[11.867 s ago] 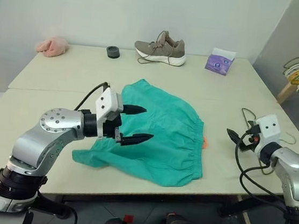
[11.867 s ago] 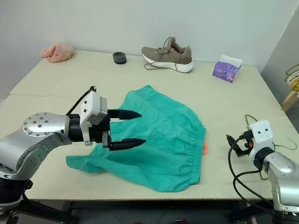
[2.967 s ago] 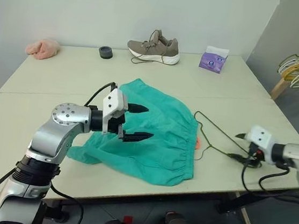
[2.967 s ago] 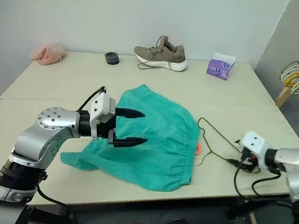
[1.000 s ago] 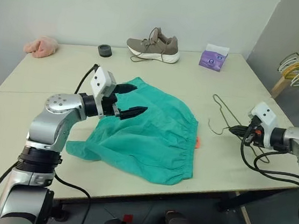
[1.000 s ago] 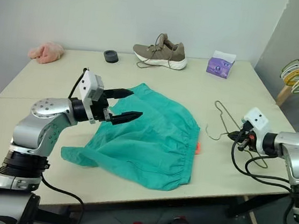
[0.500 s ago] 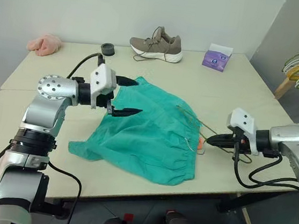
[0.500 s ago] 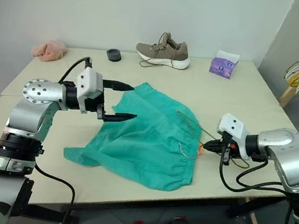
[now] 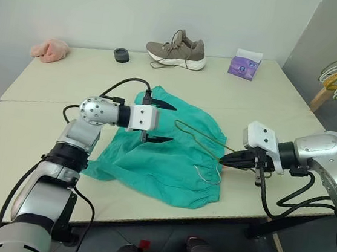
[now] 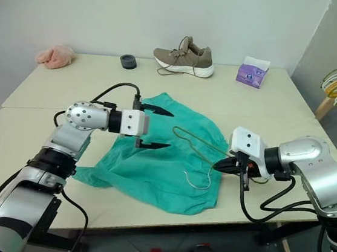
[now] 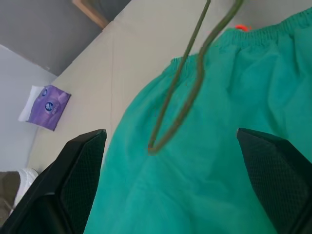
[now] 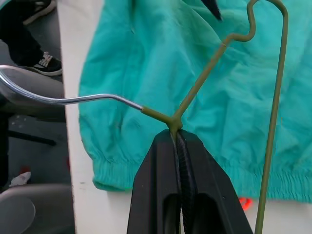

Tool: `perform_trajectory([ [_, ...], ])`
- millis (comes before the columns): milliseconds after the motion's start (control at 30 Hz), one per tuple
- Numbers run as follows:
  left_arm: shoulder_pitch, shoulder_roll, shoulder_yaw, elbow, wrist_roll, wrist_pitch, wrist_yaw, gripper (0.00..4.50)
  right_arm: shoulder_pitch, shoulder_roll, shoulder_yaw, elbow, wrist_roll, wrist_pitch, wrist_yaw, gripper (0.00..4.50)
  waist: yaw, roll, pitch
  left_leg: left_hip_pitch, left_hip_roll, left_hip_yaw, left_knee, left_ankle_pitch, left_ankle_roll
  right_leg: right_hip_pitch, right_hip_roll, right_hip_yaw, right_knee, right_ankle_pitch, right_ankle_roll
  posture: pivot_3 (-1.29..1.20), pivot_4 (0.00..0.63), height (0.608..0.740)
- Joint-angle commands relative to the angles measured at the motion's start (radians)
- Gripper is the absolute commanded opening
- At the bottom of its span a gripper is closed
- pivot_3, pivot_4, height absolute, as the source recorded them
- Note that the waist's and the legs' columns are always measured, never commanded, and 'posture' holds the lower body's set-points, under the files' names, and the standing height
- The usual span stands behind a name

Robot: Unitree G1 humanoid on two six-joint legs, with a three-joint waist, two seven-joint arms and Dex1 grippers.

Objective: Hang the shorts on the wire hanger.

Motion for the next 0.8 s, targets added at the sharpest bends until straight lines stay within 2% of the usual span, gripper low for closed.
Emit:
perform_trajectory([
  [33, -0.041, -0.014, -0.024, 0.05, 0.051, -0.073, 0.042, 4.5, -0.033, -0.004, -0.005, -0.044, 0.024, 0.012, 0.002, 0.04, -0.003, 0.0, 0.0, 0.0, 0.0, 0.0, 0.0, 0.0, 0.0, 0.0, 0.0, 0.0, 0.0, 0.0, 0.0, -0.23, 0.111, 0.74],
  [133, -0.064, -0.029, -0.051, 0.101, 0.102, -0.103, 0.077, 4.5, -0.04, 0.001, -0.001, -0.062, 0.035, 0.022, -0.002, 0.04, -0.007, 0.0, 0.0, 0.0, 0.0, 0.0, 0.0, 0.0, 0.0, -0.001, 0.0, 0.0, 0.0, 0.0, 0.0, -0.23, 0.112, 0.74],
  [233, -0.077, -0.043, -0.07, 0.14, 0.146, -0.122, 0.121, 3.94, -0.043, 0.003, 0.004, -0.079, 0.045, 0.03, -0.006, 0.0, -0.015, 0.0, 0.0, 0.0, 0.0, 0.0, 0.0, 0.0, 0.0, -0.001, 0.0, 0.0, 0.001, 0.0, 0.0, -0.24, 0.111, 0.74],
  [667, -0.067, -0.046, -0.081, 0.125, 0.156, -0.123, 0.147, 0.02, -0.025, -0.002, 0.022, -0.097, 0.036, 0.009, -0.019, 0.0, -0.031, 0.0, 0.0, 0.0, 0.0, 0.0, 0.0, 0.0, 0.0, -0.001, 0.0, 0.0, 0.001, 0.0, 0.0, -0.23, 0.105, 0.74],
  [800, -0.062, -0.037, -0.076, 0.117, 0.153, -0.123, 0.154, 0.02, -0.014, 0.006, 0.018, -0.093, 0.037, -0.025, -0.021, 0.0, -0.035, 0.0, 0.0, 0.0, 0.0, 0.0, 0.0, 0.0, 0.0, -0.001, 0.0, 0.0, 0.002, 0.0, 0.0, -0.23, 0.103, 0.74],
])
